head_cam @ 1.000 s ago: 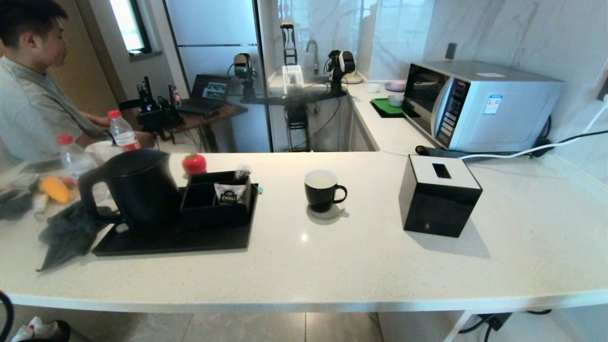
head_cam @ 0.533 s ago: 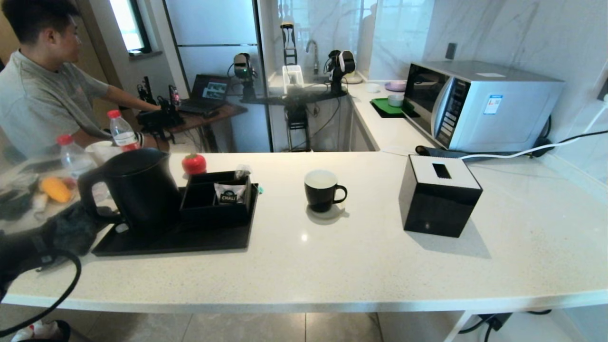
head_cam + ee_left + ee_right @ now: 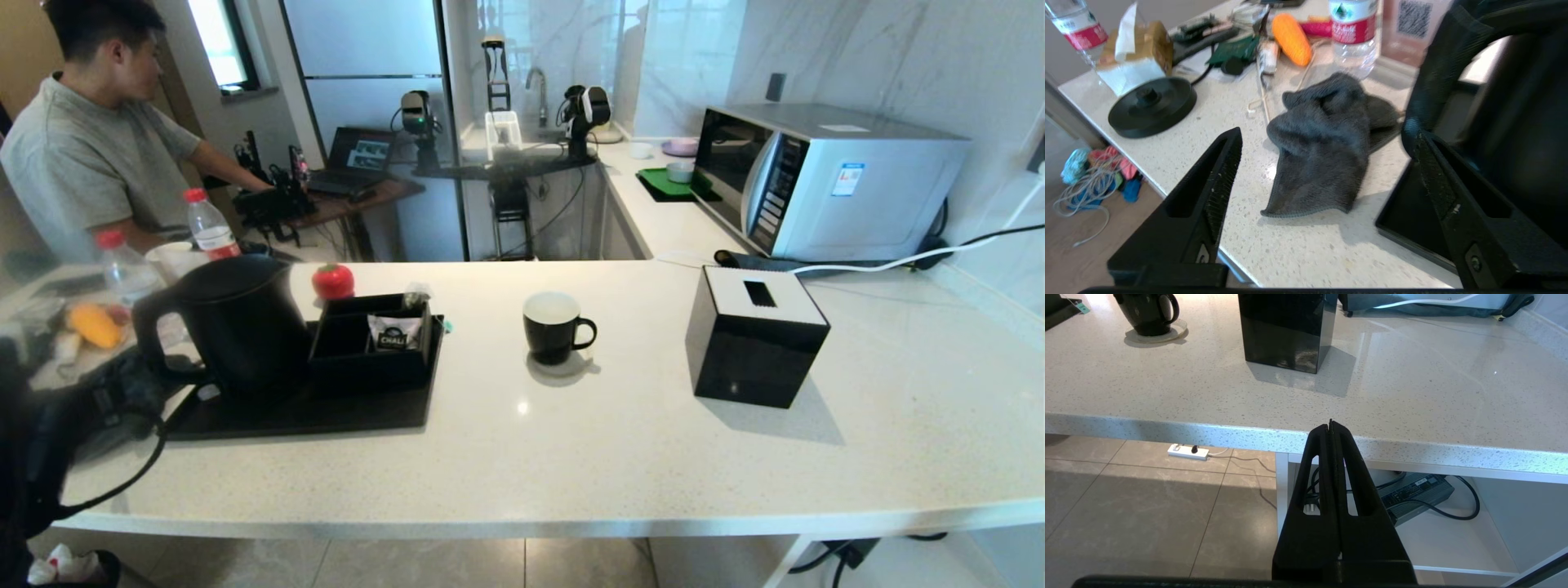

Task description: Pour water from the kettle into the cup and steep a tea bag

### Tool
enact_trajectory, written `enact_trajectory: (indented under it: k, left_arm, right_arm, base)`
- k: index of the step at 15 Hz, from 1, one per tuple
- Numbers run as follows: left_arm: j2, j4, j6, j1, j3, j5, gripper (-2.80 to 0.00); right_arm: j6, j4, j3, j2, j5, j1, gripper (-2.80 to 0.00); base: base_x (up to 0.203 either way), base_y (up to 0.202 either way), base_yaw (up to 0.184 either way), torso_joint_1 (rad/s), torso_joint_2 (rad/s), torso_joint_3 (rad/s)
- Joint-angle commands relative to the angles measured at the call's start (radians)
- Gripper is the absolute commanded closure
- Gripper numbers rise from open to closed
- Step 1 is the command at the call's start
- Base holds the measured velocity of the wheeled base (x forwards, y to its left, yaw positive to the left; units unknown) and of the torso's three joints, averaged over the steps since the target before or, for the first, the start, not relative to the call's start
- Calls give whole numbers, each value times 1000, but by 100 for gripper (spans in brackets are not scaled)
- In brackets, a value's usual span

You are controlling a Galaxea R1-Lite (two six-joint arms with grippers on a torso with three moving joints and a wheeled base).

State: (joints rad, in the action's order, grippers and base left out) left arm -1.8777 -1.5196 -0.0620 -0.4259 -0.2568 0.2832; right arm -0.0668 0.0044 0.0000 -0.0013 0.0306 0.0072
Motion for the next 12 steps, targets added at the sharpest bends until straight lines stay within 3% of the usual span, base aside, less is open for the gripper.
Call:
enact_trajectory:
  k: [1,7,12]
  left_arm:
    - [-90,-50,-2,-12,-58,2,-280]
    - [-174,-50,5,24,-179,-2,-280]
    - [-219,-50,11,58,-216,-3,-280]
  right_arm:
    - [-1,0,0,1,0,0,0]
    - [-1,0,0,1,0,0,0]
    - [-1,0,0,1,0,0,0]
  base:
    - [0,0,0,0,0,0]
    - [0,0,0,0,0,0]
    - [0,0,0,0,0,0]
